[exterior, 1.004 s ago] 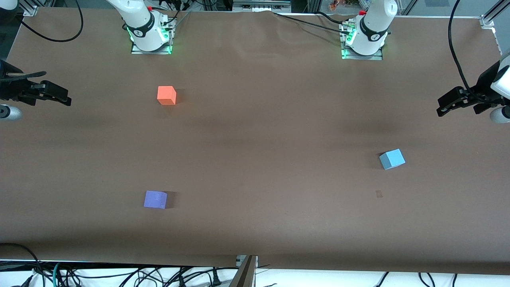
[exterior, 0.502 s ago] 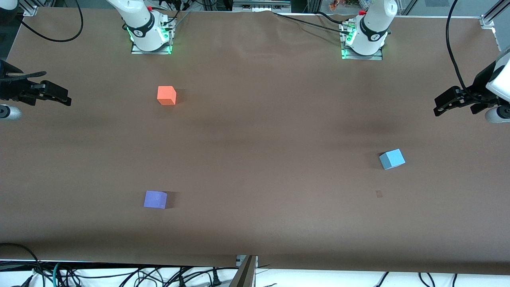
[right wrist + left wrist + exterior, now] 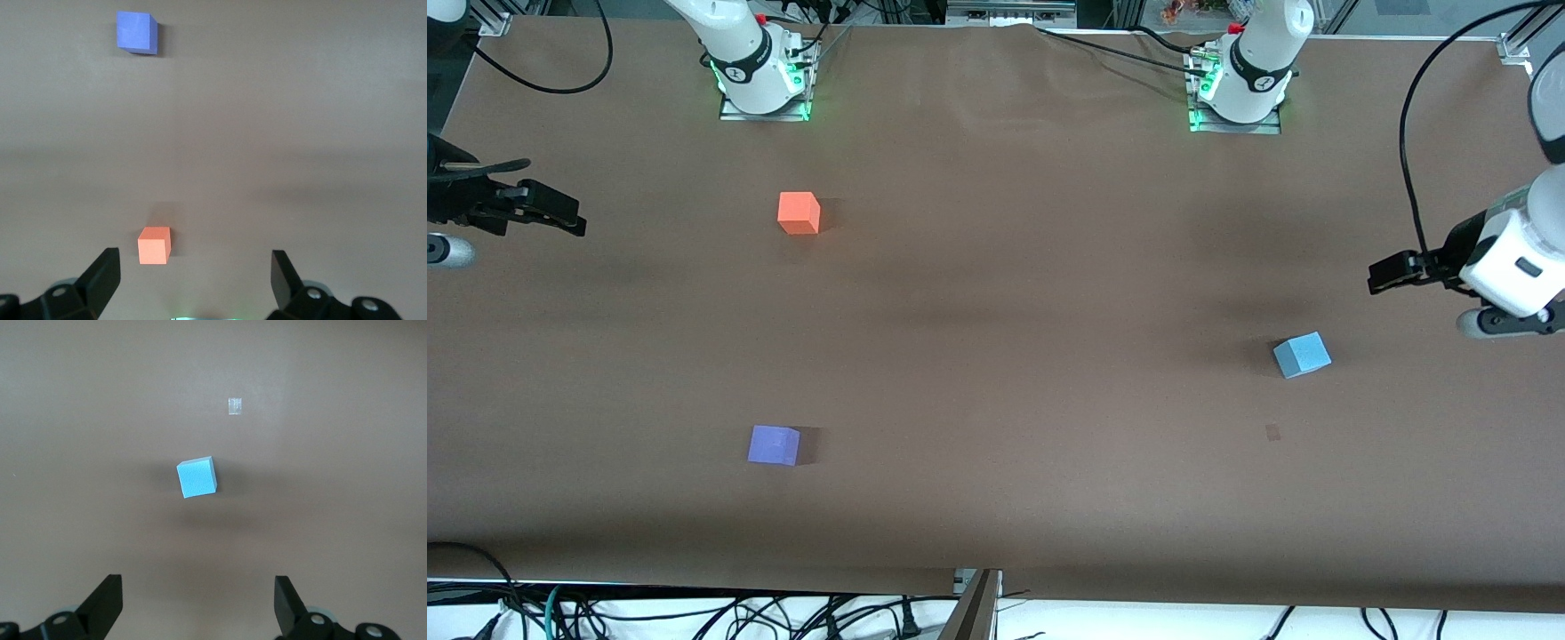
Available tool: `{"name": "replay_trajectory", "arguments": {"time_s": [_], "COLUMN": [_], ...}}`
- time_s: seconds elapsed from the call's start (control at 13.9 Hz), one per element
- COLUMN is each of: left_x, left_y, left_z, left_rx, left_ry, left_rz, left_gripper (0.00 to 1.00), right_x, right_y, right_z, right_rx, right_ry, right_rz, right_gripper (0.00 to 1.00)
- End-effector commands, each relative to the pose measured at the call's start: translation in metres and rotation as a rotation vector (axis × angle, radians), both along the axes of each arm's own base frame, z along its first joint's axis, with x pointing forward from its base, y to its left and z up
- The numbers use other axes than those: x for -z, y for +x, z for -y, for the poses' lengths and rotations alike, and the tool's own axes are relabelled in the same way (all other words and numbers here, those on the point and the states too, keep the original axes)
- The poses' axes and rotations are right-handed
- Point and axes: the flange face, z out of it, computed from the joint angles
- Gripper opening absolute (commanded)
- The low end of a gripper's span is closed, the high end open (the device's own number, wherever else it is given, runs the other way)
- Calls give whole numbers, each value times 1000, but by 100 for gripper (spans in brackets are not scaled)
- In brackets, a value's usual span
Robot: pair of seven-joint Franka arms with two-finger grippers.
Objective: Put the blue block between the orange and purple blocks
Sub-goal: 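Move the left gripper down over the light blue cube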
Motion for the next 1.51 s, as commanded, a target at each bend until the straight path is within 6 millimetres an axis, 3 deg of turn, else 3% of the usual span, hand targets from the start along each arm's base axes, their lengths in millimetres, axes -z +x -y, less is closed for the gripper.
{"name": "replay_trajectory", "arguments": {"time_s": [0.0, 0.14, 0.29, 0.43, 0.57, 0.79, 1.43], "left_x": [60, 72, 102, 132, 173, 221, 294], "left_y": [19, 13, 0, -16, -31, -43, -22], "left_z": [-7, -19, -39, -43, -58, -55, -56], "left_rx": [19, -1, -56, -76, -125, -253, -235], "left_ry": [8, 4, -47, -53, -45, -24, -20], "left_rz": [-101, -140, -183, -161, -104, 2, 171], "left_gripper": [100, 100, 100, 100, 100, 100, 100], "right_x": [-3, -3, -3, -3, -3, -3, -3], "right_y": [2, 2, 2, 2, 2, 2, 2], "right_z": [1, 1, 1, 1, 1, 1, 1], "right_rx": [-7, -7, -7, -7, -7, -7, -7], "right_ry": [18, 19, 18, 18, 19, 19, 19], "right_rz": [7, 7, 7, 7, 7, 7, 7], "right_gripper": [100, 100, 100, 100, 100, 100, 100]}}
